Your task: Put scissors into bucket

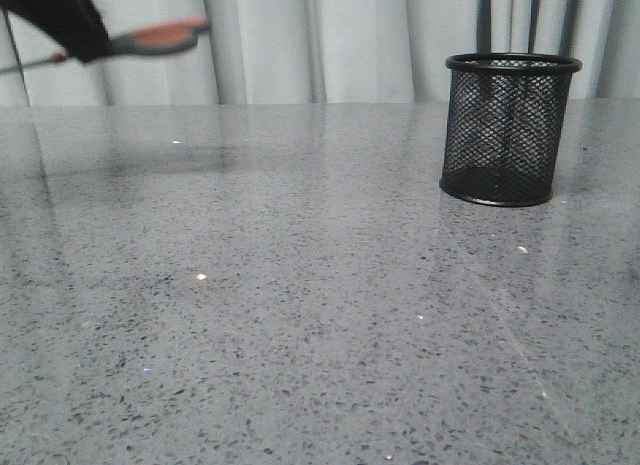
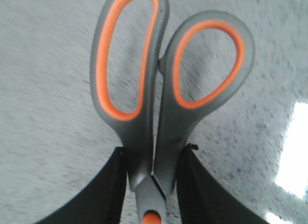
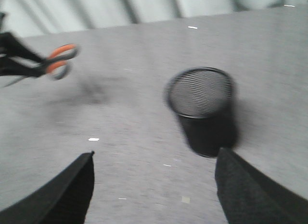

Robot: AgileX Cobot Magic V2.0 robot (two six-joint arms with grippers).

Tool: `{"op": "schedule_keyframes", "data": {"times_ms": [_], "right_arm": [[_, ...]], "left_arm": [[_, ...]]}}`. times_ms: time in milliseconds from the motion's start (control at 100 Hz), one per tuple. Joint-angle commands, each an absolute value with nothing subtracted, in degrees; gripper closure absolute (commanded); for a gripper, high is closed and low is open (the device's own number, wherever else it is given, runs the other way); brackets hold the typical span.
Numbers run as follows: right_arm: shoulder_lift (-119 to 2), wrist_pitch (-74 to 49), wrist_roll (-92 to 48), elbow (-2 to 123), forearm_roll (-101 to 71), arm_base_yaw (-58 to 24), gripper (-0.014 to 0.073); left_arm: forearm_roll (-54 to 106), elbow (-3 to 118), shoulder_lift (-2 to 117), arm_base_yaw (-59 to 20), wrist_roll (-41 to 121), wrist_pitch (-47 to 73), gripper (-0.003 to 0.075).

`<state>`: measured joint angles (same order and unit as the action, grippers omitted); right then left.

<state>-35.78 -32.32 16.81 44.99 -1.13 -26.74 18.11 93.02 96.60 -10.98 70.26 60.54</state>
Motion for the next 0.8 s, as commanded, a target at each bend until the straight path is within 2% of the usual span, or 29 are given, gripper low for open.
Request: {"op": "schedule_keyframes", "data": {"times_ms": [0, 370, 580, 790], "right_arm": [[-36.2, -23.8, 5.2, 47.0, -13.3, -26.9, 0.0117], [-40.7, -27.2, -33.3, 50.2, -56.9, -27.0, 0.0113], [-43.3, -26.6, -37.1, 55.7, -58.3, -27.0, 0.0113], [-43.3, -21.5, -41.1, 56.4, -53.7, -27.0, 0.009]], "left_arm": [[21.3, 95.0, 91.0, -12.8, 69.6, 55.7, 0.0647], [19.8, 95.0, 83.3, -28.4, 69.6, 48.3, 0.0647], [13.1, 95.0, 81.9, -37.4, 69.7, 45.3, 0.0647], [12.9, 95.0, 80.8, -40.4, 69.7, 42.8, 0.0647]]}}
